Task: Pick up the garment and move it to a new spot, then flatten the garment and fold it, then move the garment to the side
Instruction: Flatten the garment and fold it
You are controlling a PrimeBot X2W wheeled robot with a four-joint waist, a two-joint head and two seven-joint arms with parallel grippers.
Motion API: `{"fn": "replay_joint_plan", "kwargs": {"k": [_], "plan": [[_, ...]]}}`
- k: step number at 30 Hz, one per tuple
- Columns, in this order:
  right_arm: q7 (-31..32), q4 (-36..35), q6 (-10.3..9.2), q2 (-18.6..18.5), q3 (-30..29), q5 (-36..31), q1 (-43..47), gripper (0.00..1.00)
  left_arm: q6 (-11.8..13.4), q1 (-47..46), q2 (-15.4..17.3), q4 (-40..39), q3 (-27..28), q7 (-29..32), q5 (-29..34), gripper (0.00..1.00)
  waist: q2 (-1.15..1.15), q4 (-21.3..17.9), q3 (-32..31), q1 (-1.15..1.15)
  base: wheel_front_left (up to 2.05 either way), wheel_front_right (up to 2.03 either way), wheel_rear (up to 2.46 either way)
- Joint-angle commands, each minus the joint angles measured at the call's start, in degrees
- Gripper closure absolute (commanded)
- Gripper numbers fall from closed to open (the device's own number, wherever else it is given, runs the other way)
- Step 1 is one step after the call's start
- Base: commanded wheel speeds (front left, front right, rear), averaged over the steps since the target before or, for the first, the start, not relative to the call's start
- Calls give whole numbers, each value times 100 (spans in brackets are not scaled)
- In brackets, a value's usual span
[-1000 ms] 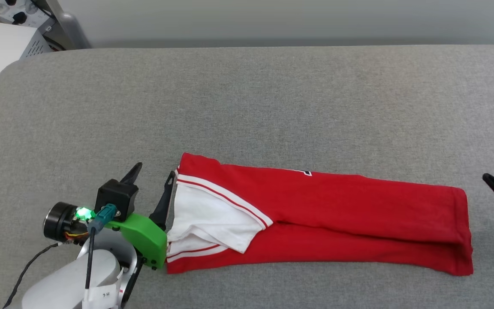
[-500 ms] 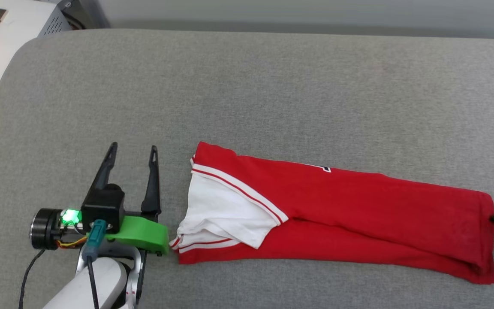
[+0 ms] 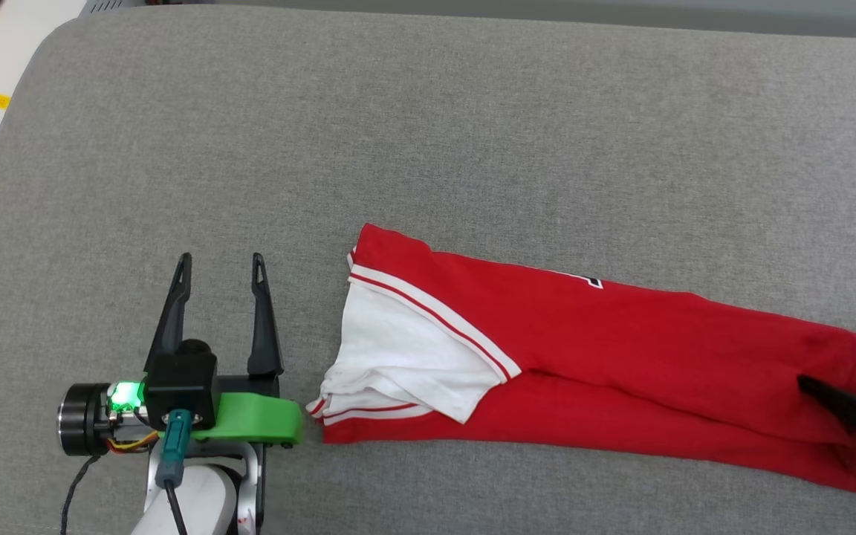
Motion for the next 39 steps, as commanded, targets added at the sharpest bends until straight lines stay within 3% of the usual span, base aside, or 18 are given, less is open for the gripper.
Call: {"fn": "replay_joint_plan", "kwargs": {"k": [1, 6, 7, 8, 9, 17, 19, 22, 28, 35, 39], "plan": [[30, -26, 17, 310, 292, 29, 26, 0, -83, 114, -127, -12, 81, -32, 139, 0, 0, 33, 18, 0, 0, 0, 0], [-77, -116, 17, 310, 484, -32, 7, 0, -348, 244, -467, 41, 349, -32, 436, 0, 0, 50, -1, 0, 0, 0, 0], [-140, -98, 17, 286, 504, -87, 8, 53, -404, 272, -524, 58, 403, -32, 496, 0, 0, 48, -15, 0, 0, 0, 0], [-194, -69, 17, 270, 510, -127, 10, 94, -445, 292, -567, 68, 449, -32, 541, 0, 0, 44, -29, 0, 0, 0, 0], [-348, 54, 17, 205, 517, -209, 29, 100, -564, 368, -686, 92, 586, -32, 713, 0, 0, 18, -105, 0, 0, 0, 0], [-595, 527, 17, -138, 300, -327, 82, 100, -833, 593, -832, 113, 763, -32, 1039, 0, 0, -63, -370, 0, 0, 0, 0], [-753, 1137, 17, -441, 132, -726, 36, 100, -948, 712, -874, 193, 803, -32, 1187, 0, 0, -108, -567, 0, 0, 0, 0], [-780, 1251, 17, -430, 70, -741, 1, 100, -1001, 796, -887, 245, 814, -32, 1221, 0, 0, -154, -677, 0, 0, 0, 0], [-557, 619, 17, -445, 23, -430, 93, 100, -1053, 953, -935, 343, 850, -32, 1269, 0, 0, -277, -890, 0, 0, 0, 0], [-212, -1011, 17, -365, -54, 183, 227, 100, -1106, 983, -1000, 386, 848, -33, 1311, 0, 0, -314, -920, 0, 0, 0, 0], [-37, -1607, 17, -208, 42, 87, 66, 100, -1147, 907, -1049, 391, 792, -33, 1355, 0, 0, -247, -838, 0, 0, 0, 0]]}}
